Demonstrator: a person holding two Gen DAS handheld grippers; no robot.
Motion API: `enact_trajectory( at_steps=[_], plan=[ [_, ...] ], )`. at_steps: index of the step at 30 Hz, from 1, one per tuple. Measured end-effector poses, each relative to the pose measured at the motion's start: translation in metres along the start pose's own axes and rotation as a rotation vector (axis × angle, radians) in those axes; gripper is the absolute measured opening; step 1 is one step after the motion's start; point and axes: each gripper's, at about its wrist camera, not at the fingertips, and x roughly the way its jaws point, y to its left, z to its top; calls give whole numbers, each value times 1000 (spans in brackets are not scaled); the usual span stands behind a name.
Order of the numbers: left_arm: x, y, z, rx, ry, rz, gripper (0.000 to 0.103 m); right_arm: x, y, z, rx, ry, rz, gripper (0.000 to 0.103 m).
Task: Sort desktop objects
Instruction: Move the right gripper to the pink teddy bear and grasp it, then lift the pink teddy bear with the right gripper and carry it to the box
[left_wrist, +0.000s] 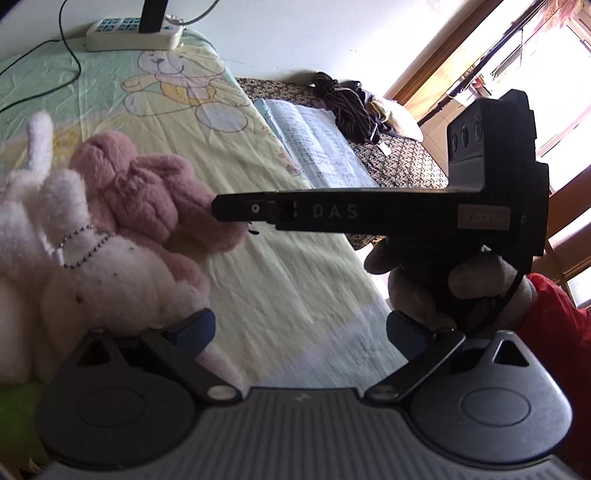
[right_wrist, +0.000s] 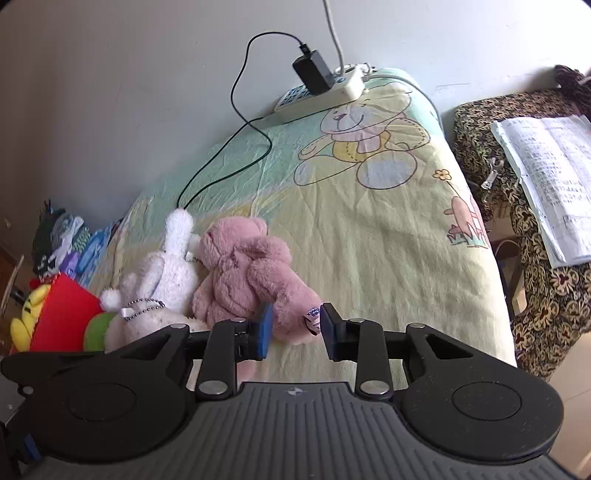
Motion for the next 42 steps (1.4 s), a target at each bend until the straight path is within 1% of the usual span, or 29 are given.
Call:
enact_trajectory(
  at_steps=[3,6,9,11,13,15,17,18,20,22,25,27,28,32,35,38,42],
  plan=[
    [-2,7,3,-4,4,12,95,6,-3,8,-26,8,46,32],
    [-1,14,3,-12,12,31,90,18,-3,17,-49,28,68,32],
    [-2,14,3,-12,16,24,90,31,-5,22,-43,51,95,36],
    [-1,14,4,-8,23,24,90,40,-7,22,-32,69,109,41],
    [-1,14,4,-7,29,21,90,44,-8,20,-22,73,124,42],
    [-1,14,5,-4,36,19,90,44,-13,18,9,73,142,42],
    [-2,14,5,-2,45,18,90,42,-17,15,29,84,154,34],
    [-3,14,5,-4,49,16,91,39,-18,12,32,87,158,33],
    [-5,13,3,-7,58,5,93,33,-19,4,47,92,161,29],
    [-7,10,2,-4,69,-3,94,24,-20,-6,69,82,149,28],
    [-12,0,1,31,63,-10,95,6,-21,-21,108,70,130,27],
    [-13,-8,1,62,81,-49,95,-8,-22,-33,124,62,111,27],
    [-14,-12,0,76,77,-60,95,-15,-23,-39,136,59,102,27],
    [-4,-26,-2,121,102,-98,96,-47,-29,-63,209,40,71,27],
    [12,-34,-7,140,140,-103,95,-69,-32,-83,240,30,31,27],
    [26,-38,-14,148,184,-110,91,-87,-35,-106,310,31,21,27],
    [43,-43,-19,169,223,-83,84,-102,-37,-130,373,28,21,29]
  ],
)
